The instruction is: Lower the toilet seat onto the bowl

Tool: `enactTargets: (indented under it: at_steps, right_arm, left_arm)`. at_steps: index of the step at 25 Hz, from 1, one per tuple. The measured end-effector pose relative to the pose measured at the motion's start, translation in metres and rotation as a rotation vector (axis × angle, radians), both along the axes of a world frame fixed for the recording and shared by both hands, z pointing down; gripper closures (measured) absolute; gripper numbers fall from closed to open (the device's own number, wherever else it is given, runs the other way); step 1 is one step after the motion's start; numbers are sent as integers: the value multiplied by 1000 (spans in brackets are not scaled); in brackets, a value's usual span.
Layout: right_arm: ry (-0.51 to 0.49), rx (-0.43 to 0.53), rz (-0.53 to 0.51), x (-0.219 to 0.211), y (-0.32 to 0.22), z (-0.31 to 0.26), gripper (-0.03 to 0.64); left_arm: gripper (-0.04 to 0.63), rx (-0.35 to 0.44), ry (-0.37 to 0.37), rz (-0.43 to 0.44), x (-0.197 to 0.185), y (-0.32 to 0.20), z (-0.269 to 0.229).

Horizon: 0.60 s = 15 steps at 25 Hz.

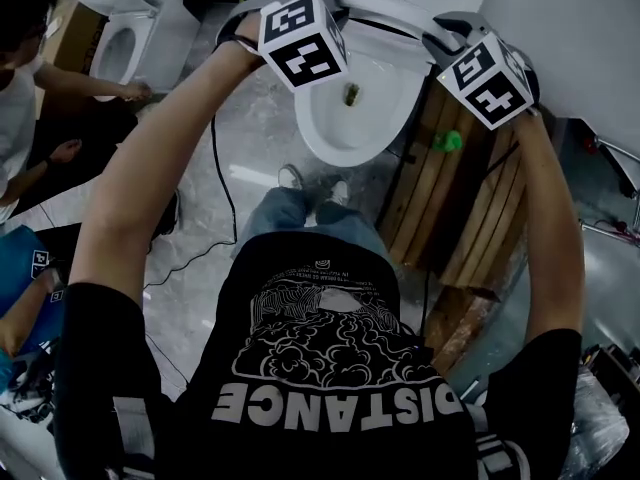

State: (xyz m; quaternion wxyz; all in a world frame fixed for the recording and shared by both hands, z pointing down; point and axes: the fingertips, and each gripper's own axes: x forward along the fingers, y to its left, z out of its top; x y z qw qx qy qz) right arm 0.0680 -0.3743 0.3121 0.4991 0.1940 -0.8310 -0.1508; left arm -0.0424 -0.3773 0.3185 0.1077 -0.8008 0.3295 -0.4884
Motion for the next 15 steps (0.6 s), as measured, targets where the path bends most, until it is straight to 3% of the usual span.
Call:
enactTargets:
  at_steps: [15]
  right_arm:
    - [146, 66, -8, -7, 81, 62, 489]
  left_arm:
    - [472, -6, -49, 64, -7, 81, 66]
